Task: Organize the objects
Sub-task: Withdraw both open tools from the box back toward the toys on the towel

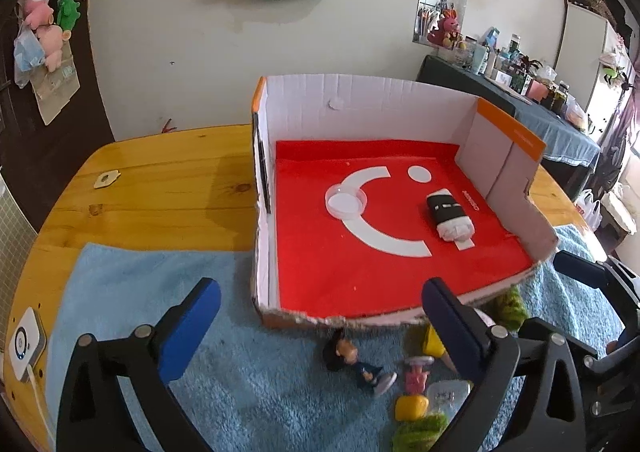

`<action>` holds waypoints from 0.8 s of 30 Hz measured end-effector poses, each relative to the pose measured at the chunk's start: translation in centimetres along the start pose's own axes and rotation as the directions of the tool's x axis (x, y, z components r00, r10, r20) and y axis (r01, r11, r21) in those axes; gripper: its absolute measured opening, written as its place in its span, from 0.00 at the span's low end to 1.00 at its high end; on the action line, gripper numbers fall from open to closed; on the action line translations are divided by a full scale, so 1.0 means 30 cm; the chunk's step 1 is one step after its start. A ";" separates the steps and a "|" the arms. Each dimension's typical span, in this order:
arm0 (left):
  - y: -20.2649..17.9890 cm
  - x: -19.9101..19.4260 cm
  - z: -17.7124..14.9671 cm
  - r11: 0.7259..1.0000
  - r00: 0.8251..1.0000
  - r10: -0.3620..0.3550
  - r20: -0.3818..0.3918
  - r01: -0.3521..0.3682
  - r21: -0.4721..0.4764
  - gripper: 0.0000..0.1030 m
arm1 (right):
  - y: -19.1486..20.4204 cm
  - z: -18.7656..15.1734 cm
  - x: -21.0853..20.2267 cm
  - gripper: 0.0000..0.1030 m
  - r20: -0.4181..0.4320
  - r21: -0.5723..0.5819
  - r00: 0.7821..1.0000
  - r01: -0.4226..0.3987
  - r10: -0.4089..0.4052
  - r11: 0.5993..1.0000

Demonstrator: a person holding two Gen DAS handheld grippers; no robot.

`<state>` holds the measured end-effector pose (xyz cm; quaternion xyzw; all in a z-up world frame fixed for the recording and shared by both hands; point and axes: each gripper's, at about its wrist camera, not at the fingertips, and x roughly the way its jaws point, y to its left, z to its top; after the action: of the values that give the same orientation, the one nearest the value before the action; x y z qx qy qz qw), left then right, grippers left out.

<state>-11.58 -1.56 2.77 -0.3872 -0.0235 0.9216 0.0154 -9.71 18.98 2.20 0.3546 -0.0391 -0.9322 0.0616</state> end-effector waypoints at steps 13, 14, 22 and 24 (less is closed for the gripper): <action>-0.011 -0.031 -0.090 1.000 1.000 -0.020 -0.021 0.020 -0.005 0.99 | 0.016 -0.087 -0.013 0.93 -0.026 -0.006 1.000 0.016 -0.017 1.000; -0.011 -0.032 -0.095 1.000 1.000 -0.021 -0.023 0.020 -0.007 0.99 | 0.015 -0.091 -0.014 0.93 -0.027 -0.005 0.999 0.017 -0.018 1.000; -0.025 -0.042 -0.140 1.000 0.999 -0.028 -0.043 0.028 -0.004 0.99 | 0.016 -0.128 -0.022 0.93 -0.046 0.000 0.999 0.015 -0.015 1.000; -0.032 -0.047 -0.152 1.000 0.999 -0.029 -0.046 0.030 0.002 0.99 | 0.019 -0.139 -0.023 0.93 -0.049 -0.001 0.999 0.016 -0.016 1.000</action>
<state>-7.34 -0.52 0.65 -0.4079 -0.0275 0.9121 0.0301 -6.38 18.40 -0.38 0.3778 -0.0346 -0.9236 0.0550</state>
